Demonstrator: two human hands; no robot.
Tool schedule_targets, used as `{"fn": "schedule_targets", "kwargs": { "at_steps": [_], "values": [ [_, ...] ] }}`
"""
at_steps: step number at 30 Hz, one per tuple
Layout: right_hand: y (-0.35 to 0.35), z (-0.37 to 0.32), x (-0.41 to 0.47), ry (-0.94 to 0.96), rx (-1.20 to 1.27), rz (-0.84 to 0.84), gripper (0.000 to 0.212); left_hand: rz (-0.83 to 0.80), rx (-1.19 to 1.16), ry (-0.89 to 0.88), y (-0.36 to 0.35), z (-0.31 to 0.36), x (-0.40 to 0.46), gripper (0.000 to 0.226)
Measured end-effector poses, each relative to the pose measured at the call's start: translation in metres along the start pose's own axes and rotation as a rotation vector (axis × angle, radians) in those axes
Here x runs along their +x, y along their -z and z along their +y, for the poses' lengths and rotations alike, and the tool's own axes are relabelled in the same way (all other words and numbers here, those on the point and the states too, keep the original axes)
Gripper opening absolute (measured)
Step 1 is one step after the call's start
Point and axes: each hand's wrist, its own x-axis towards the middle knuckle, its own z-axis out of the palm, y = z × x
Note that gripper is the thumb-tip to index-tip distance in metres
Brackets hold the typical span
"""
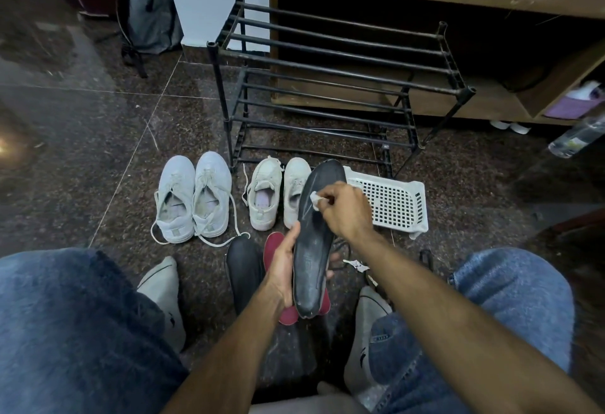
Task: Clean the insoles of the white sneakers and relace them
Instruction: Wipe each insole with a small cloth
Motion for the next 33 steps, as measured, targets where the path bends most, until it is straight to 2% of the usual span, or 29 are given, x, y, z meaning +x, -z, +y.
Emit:
{"fn": "schedule_targets", "kwargs": {
  "at_steps": [4, 7, 11, 15, 18, 21, 25, 27, 30, 33],
  "values": [
    [-0.014, -0.001, -0.032, 0.172, 0.005, -0.220, 0.015, 0.084, 0.044, -0.035, 0.007, -0.004, 0.006, 0.059],
    [-0.016, 0.002, -0.026, 0.163, -0.028, -0.145, 0.016, 0.092, 0.053, -0.034, 0.004, -0.004, 0.004, 0.058],
    [-0.007, 0.003, -0.003, 0.026, -0.008, -0.010, 0.014, 0.093, 0.049, -0.029, 0.003, -0.002, 0.000, 0.059],
    [-0.007, 0.001, -0.014, 0.046, 0.111, -0.165, 0.012, 0.148, 0.057, -0.203, 0.008, 0.008, 0.002, 0.055],
    [-0.017, -0.004, -0.042, 0.116, 0.093, -0.323, 0.015, 0.203, 0.015, -0.221, 0.009, 0.009, 0.004, 0.056],
    [-0.022, -0.007, -0.053, 0.195, -0.045, -0.321, 0.016, 0.213, -0.075, -0.165, 0.016, 0.005, 0.005, 0.069],
    [-0.018, -0.011, -0.052, 0.272, -0.122, -0.278, 0.018, 0.169, -0.108, -0.124, 0.017, 0.012, 0.004, 0.066],
    [-0.017, -0.009, -0.048, 0.229, -0.049, -0.248, 0.015, 0.124, -0.120, -0.115, 0.015, 0.016, 0.002, 0.063],
    [-0.023, -0.005, -0.041, -0.001, 0.374, -0.198, 0.003, 0.056, -0.118, -0.125, 0.014, 0.019, -0.003, 0.057],
    [-0.026, -0.005, -0.042, -0.080, 0.586, -0.184, 0.009, -0.029, -0.161, -0.141, 0.017, 0.020, -0.006, 0.062]
  ]
}}
